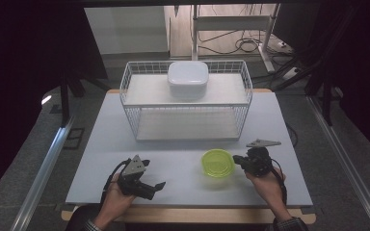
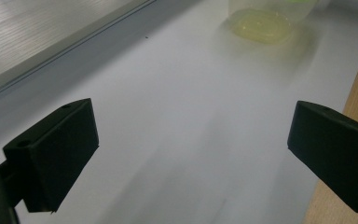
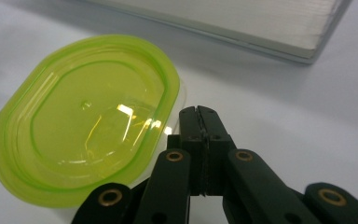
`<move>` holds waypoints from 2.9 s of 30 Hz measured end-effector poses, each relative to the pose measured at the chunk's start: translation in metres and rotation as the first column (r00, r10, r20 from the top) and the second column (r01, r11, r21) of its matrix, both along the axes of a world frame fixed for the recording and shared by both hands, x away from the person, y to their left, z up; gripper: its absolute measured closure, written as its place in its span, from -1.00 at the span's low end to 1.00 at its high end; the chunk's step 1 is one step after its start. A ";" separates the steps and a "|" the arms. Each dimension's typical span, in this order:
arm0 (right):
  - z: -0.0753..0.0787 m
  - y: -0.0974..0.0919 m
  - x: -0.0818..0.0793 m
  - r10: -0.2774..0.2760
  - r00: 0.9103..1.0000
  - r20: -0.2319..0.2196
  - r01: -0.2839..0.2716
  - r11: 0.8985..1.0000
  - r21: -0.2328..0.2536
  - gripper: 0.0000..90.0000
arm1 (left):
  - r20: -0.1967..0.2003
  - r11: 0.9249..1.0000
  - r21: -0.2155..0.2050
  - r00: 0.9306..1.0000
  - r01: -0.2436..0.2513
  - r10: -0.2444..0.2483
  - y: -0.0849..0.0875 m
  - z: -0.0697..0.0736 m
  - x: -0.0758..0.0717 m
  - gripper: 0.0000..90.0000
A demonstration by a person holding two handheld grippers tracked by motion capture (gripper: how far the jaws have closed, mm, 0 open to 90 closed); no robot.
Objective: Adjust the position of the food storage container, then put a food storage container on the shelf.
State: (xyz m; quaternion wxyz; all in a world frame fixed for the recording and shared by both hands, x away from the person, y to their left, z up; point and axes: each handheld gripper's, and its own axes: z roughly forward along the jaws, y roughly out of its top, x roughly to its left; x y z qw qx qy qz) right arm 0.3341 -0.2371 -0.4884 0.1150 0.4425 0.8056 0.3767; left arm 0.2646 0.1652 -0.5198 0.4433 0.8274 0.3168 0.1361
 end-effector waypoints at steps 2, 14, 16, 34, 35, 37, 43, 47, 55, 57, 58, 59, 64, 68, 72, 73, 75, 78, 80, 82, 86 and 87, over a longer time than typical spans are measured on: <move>-0.001 0.001 0.000 0.010 1.000 0.009 -0.010 1.000 -0.020 0.97 | 0.000 1.000 -0.002 1.000 -0.002 0.002 0.000 0.000 0.000 -0.96; -0.010 0.008 -0.009 0.050 0.998 -0.031 -0.051 0.998 -0.035 0.97 | 0.003 1.000 0.011 1.000 0.000 0.000 0.000 0.000 -0.001 -0.96; -0.012 0.011 -0.007 0.069 0.997 -0.039 -0.070 0.997 -0.024 0.97 | 0.002 1.000 0.014 1.000 0.000 0.000 -0.001 0.000 -0.001 -0.96; -0.022 0.062 0.007 0.223 0.974 -0.039 -0.222 0.975 0.022 0.97 | -0.006 1.000 0.029 1.000 -0.003 0.003 -0.002 -0.002 0.000 -0.96; -0.023 0.065 0.008 0.230 0.972 -0.040 -0.229 0.973 0.023 0.97 | -0.007 1.000 0.030 1.000 -0.002 0.002 -0.002 -0.002 0.000 -0.96; -0.024 0.070 0.011 0.244 0.969 -0.040 -0.243 0.970 0.024 0.97 | -0.008 0.999 0.034 1.000 0.000 0.000 -0.002 -0.002 0.001 -0.96; -0.025 0.076 0.014 0.250 0.968 -0.022 -0.250 0.968 -0.022 0.91 | -0.009 0.999 0.035 1.000 0.000 0.001 -0.002 -0.002 0.000 -0.96; -0.020 0.066 0.015 0.218 0.976 0.003 -0.218 0.976 -0.029 0.83 | -0.008 0.999 0.041 1.000 0.002 -0.001 -0.002 -0.002 0.000 -0.96; -0.009 0.051 0.006 0.179 0.982 0.068 -0.175 0.983 -0.053 0.53 | -0.010 0.999 0.036 1.000 -0.005 0.005 0.000 -0.002 0.000 -0.96; -0.006 0.048 0.003 0.175 0.980 0.092 -0.170 0.983 -0.066 0.43 | -0.010 0.999 0.034 1.000 -0.006 0.006 0.001 -0.001 0.000 -0.96; -0.004 0.046 0.001 0.176 0.979 0.103 -0.169 0.983 -0.071 0.38 | -0.011 0.999 0.036 1.000 -0.006 0.006 0.001 -0.001 0.000 -0.96; -0.003 0.045 -0.001 0.176 0.978 0.112 -0.168 0.983 -0.076 0.33 | -0.011 0.999 0.037 1.000 -0.005 0.006 0.001 -0.001 0.000 -0.96; 0.002 0.037 -0.008 0.164 0.976 0.140 -0.156 0.985 -0.070 0.03 | -0.011 0.999 0.043 1.000 -0.010 0.010 0.002 -0.001 0.000 -0.96; 0.005 0.031 -0.013 0.166 0.975 0.150 -0.160 0.986 -0.046 -0.19 | -0.009 0.999 0.040 1.000 -0.016 0.016 0.003 -0.001 0.000 -0.96; 0.005 0.029 -0.017 0.163 0.975 0.154 -0.159 0.987 -0.034 -0.40 | -0.007 0.999 0.039 1.000 -0.018 0.018 0.004 -0.001 0.000 -0.96; 0.005 0.028 -0.018 0.161 0.975 0.153 -0.159 0.987 -0.030 -0.44 | -0.006 0.999 0.040 1.000 -0.019 0.019 0.004 -0.001 0.000 -0.96; 0.004 0.027 -0.020 0.163 0.975 0.150 -0.162 0.987 -0.017 -0.53 | -0.002 0.999 0.040 1.000 -0.018 0.018 0.004 -0.001 0.000 -0.96; 0.002 0.025 -0.023 0.169 0.976 0.139 -0.170 0.985 -0.005 -0.62 | -0.001 0.999 0.040 1.000 -0.018 0.018 0.004 -0.002 0.000 -0.96; 0.000 0.024 -0.023 0.173 0.977 0.124 -0.174 0.985 0.001 -0.67 | 0.000 0.999 0.041 1.000 -0.018 0.018 0.004 -0.002 -0.001 -0.96; -0.001 0.024 -0.022 0.178 0.977 0.115 -0.180 0.984 0.004 -0.70 | 0.002 0.999 0.040 1.000 -0.017 0.017 0.004 -0.001 -0.001 -0.96; -0.001 0.025 -0.021 0.188 0.976 0.113 -0.189 0.982 0.001 -0.74 | -0.001 0.999 0.040 1.000 -0.014 0.014 0.004 -0.002 0.000 -0.96; -0.001 0.026 -0.021 0.191 0.975 0.114 -0.191 0.981 -0.007 -0.75 | -0.002 0.999 0.041 1.000 -0.015 0.015 0.004 -0.002 0.000 -0.96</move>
